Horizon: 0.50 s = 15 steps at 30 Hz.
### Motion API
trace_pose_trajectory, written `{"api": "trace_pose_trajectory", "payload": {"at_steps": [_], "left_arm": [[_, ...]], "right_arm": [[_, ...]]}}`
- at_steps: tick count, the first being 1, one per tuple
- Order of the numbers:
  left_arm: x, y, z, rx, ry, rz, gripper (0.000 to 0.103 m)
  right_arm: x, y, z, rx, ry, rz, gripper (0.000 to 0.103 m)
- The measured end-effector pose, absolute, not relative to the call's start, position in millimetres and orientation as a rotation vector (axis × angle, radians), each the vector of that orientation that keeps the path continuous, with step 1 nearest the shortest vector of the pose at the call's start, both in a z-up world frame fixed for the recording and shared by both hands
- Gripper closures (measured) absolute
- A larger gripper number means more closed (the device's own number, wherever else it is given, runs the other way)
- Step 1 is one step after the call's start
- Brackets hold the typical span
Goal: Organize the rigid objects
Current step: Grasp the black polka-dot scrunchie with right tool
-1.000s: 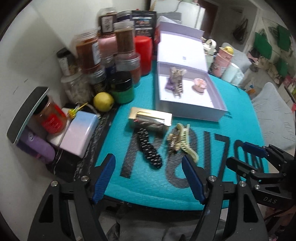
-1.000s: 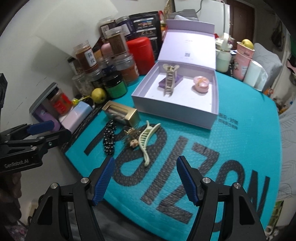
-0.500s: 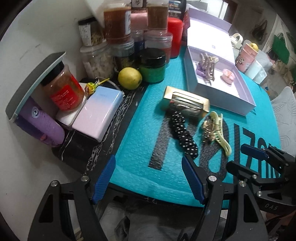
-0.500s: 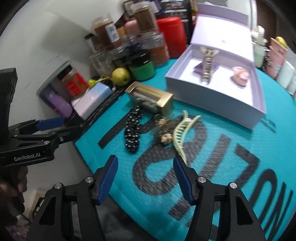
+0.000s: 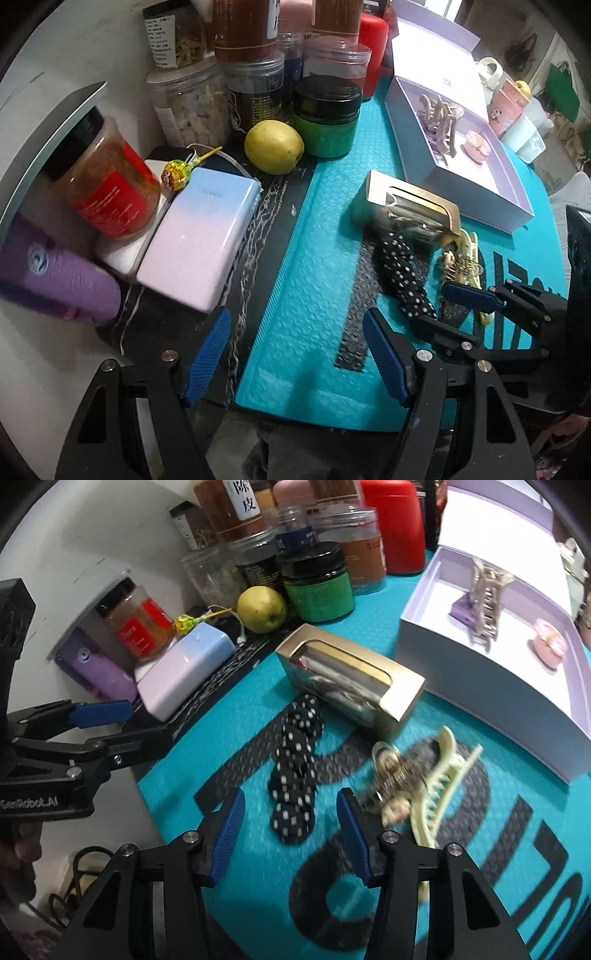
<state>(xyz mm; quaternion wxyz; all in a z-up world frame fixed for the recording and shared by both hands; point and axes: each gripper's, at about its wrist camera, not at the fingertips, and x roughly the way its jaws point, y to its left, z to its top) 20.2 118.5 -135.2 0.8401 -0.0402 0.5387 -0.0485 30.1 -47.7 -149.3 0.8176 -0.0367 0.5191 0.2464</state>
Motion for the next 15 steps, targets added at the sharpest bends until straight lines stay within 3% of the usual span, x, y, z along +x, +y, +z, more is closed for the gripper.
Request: {"api": "trace_pose_trajectory", "payload": {"at_steps": [4,5,6,7,8,15], "left_arm": [[32.6,118.5,-136.0,-0.071,1.148,-0.123,0.029],[36.4,118.7,-135.1,-0.065,1.147,-0.128,0.029],[40.4,118.6,-133.6,-0.060,1.144,-0.133,0.029],[43.3,118.4,-132.5,-0.055,1.140,-0.138,0.029],[46.2,117.8,-131.2,-0.051,1.137,-0.143,0.029],[74.0,104.6,-119.9,-0.027,1.116,-0.223,0.029]], "right_arm": [[42.2,-34.6,-154.7,-0.105,1.110,0.533,0.051],[43.9,-31.8,-155.5,-0.116,1.111,0.532,0.055],[46.0,-28.9,-157.6,-0.124,1.120,0.533,0.062],[48.3,-26.6,-161.4,-0.135,1.144,0.533,0.078],[50.0,-26.2,-164.4,-0.143,1.158,0.521,0.085],[51.3,-46.4,-155.3,-0.059,1.175,0.547,0.087]]}}
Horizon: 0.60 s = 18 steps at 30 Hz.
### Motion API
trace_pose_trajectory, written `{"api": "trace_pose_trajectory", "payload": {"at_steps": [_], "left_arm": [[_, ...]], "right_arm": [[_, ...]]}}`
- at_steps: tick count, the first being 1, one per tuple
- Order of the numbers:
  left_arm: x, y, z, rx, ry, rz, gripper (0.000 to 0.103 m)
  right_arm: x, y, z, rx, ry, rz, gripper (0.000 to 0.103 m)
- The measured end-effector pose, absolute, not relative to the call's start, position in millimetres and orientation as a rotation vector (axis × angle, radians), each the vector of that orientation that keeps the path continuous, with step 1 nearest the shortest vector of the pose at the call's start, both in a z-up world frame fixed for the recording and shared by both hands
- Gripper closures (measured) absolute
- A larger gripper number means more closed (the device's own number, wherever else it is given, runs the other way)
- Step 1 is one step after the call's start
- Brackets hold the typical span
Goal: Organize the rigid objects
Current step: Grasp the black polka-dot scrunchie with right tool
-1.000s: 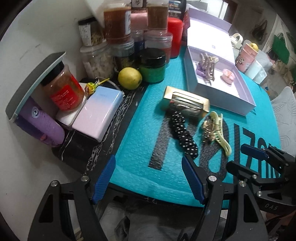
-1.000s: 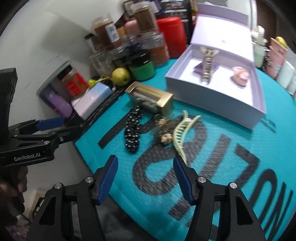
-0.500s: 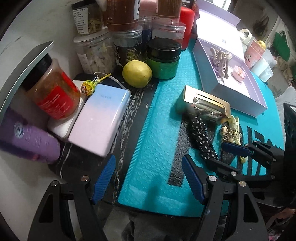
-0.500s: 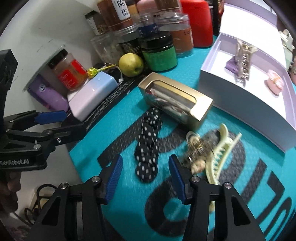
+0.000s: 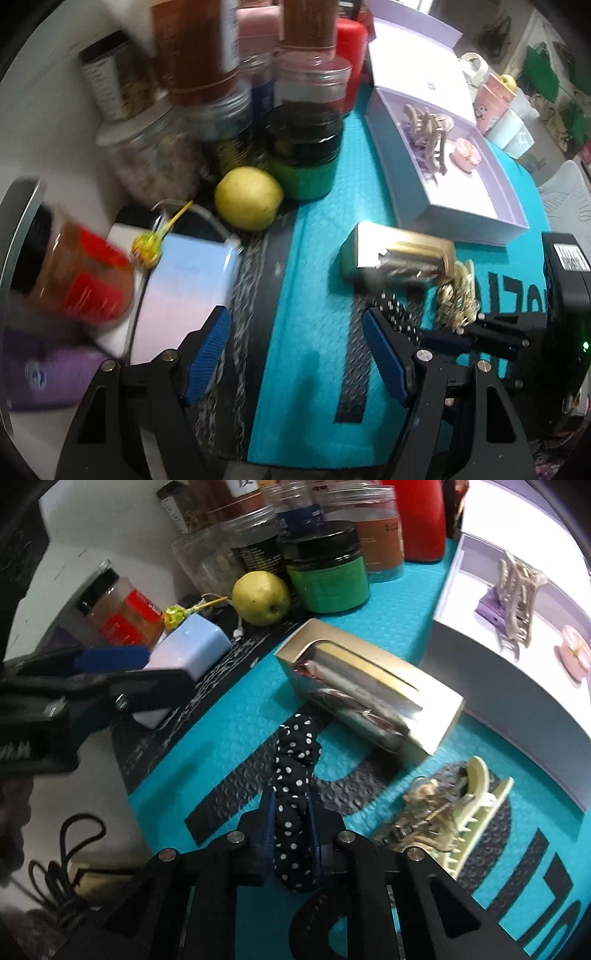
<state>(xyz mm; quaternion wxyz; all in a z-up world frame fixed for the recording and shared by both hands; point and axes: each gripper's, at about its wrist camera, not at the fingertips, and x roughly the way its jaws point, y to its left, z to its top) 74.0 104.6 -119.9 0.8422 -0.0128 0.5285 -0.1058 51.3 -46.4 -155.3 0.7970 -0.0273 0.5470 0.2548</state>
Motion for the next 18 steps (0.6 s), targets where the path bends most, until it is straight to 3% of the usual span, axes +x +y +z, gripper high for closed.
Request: {"api": "trace_pose_trajectory", "payload": {"at_steps": [18], "left_arm": [[107.8,14.1,-107.7,0.004,1.135,-0.491,0.029]], "right_arm": [[22.5,-143.1,-103.4,0.110,1.138,0.300,0.087]]}}
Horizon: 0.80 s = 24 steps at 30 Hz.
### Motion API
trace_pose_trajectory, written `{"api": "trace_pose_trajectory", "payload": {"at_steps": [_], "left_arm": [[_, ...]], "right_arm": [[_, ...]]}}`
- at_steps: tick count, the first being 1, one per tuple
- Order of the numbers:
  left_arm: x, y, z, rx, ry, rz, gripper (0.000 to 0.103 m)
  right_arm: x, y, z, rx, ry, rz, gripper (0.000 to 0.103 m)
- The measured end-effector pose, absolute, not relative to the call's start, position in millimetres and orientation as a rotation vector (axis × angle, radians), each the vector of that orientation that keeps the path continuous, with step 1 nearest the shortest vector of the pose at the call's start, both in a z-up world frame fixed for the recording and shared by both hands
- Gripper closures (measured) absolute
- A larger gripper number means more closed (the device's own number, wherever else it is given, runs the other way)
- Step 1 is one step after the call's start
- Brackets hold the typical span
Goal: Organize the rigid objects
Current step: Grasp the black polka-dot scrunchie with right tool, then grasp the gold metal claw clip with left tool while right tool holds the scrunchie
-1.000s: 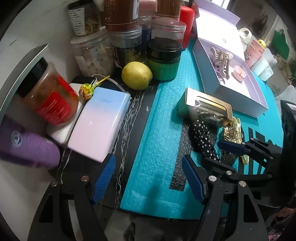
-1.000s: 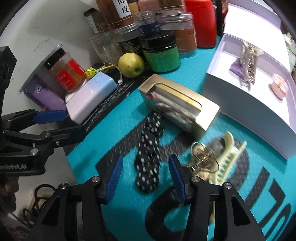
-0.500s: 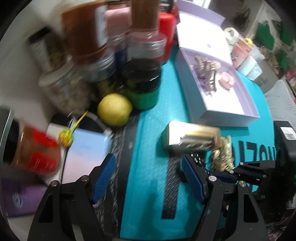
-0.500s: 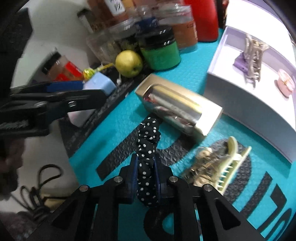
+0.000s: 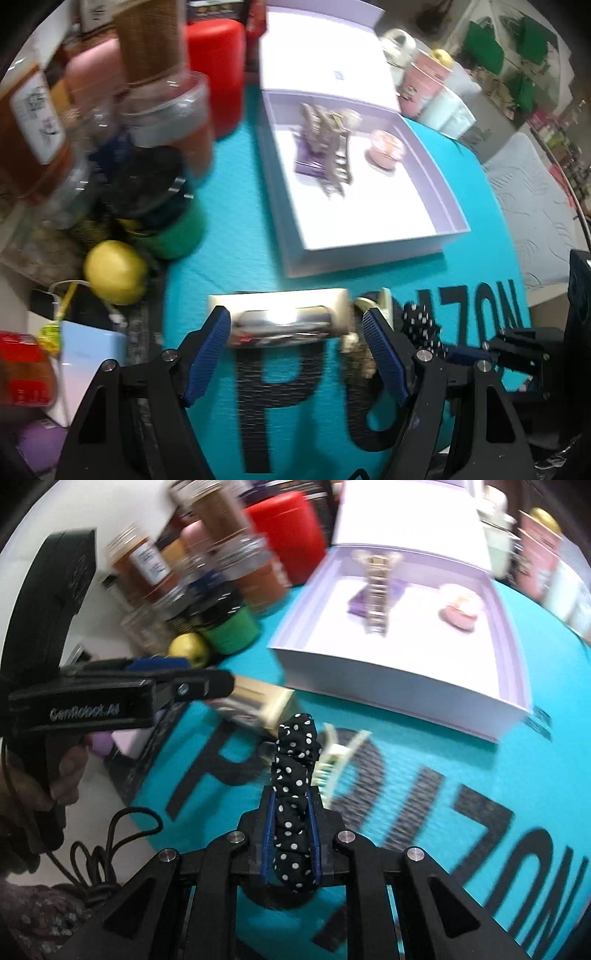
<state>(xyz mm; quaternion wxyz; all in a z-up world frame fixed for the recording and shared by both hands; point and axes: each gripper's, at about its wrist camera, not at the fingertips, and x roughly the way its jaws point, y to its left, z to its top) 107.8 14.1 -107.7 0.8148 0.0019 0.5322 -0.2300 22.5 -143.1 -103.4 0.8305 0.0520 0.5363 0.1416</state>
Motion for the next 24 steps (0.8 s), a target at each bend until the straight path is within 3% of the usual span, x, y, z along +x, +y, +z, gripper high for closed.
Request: {"api": "trace_pose_trajectory", "payload": {"at_steps": [14,18,21,24], "left_arm": [[70.3,-31.6,-126.5,0.028,1.154,-0.515,0.029],[66.0,-32.8,-132.6,0.028,1.158,-0.497,0.033],[66.5,-36.4,-141.9,0.054,1.161,-0.475,0.053],[71.4,-40.0,-153.4,0.052,1.173,-0.479,0.055]], "right_arm": [[13.3,-192.7,-116.3,0.190,1.142,0.212,0.087],[8.2,-198.0,-116.4,0.186,1.147,0.227,0.087],[7.1,-199.5,-117.8,0.173,1.149,0.238,0.087],[6.8,-201.8,-120.0,0.171,1.153,0.245,0.087]]}}
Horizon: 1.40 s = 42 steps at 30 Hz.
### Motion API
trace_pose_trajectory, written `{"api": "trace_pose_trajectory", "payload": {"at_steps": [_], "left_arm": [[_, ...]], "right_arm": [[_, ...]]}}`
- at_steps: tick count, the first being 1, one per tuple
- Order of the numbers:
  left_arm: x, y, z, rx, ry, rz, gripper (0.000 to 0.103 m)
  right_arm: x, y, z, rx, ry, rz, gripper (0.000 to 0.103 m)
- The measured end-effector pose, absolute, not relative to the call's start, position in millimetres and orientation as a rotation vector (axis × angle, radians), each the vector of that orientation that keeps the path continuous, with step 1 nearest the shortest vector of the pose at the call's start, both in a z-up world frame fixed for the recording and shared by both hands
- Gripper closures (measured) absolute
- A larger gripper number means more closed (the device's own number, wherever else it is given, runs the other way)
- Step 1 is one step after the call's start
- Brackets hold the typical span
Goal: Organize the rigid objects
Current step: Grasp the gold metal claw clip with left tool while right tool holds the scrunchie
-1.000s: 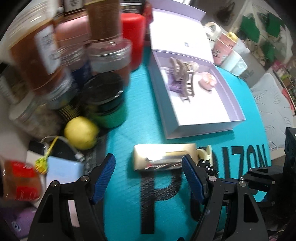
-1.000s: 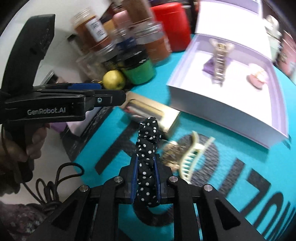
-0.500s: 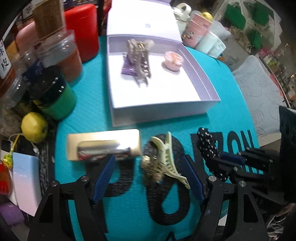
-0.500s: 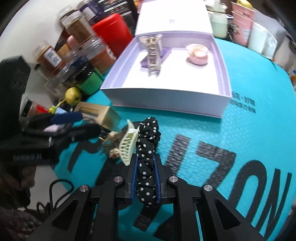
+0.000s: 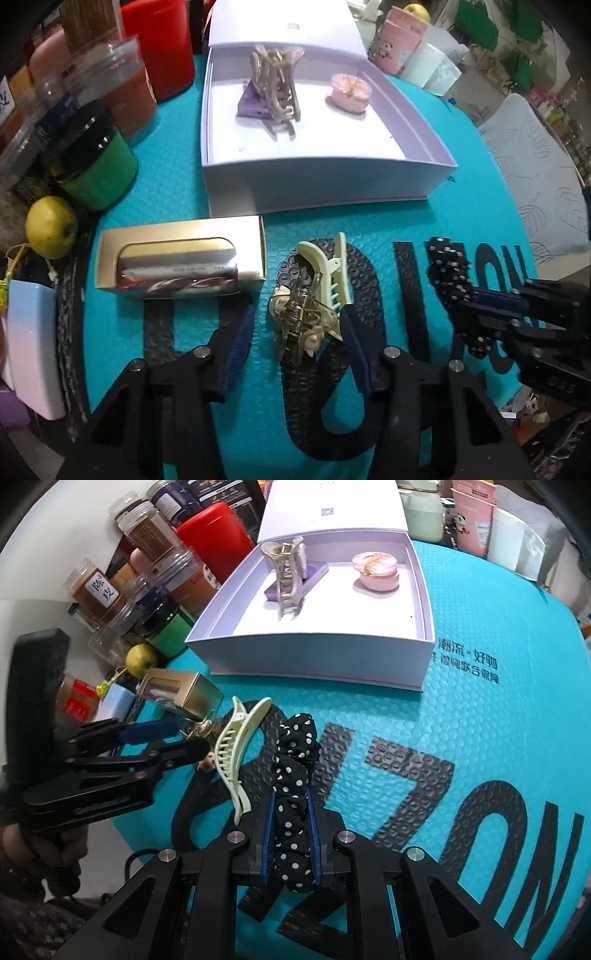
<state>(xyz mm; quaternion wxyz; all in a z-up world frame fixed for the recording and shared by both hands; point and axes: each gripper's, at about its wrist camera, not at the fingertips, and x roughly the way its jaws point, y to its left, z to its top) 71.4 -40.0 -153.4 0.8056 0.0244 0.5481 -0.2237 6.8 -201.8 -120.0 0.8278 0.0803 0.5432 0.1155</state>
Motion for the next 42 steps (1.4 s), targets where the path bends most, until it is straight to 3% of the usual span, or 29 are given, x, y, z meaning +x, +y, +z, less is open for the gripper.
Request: {"api": "trace_pose_trajectory", "payload": {"at_steps": [4,9,42], "left_arm": [[75.7,-41.2,-154.6,0.036,1.129,-0.473,0.067],[71.1,-41.9,-144.7,0.045,1.054,-0.446,0.068],[13.0,-40.1,-69.7,0.031,1.068,-0.473,0.068]], "right_arm": [[6.3,-205.0,-120.2,0.164,1.153,0.254,0.087],[4.7,-209.8,-120.3,0.160,1.149,0.259,0.087],[-44.4,-195.2,-57.8,0.202,1.007,0.300,0.087]]}}
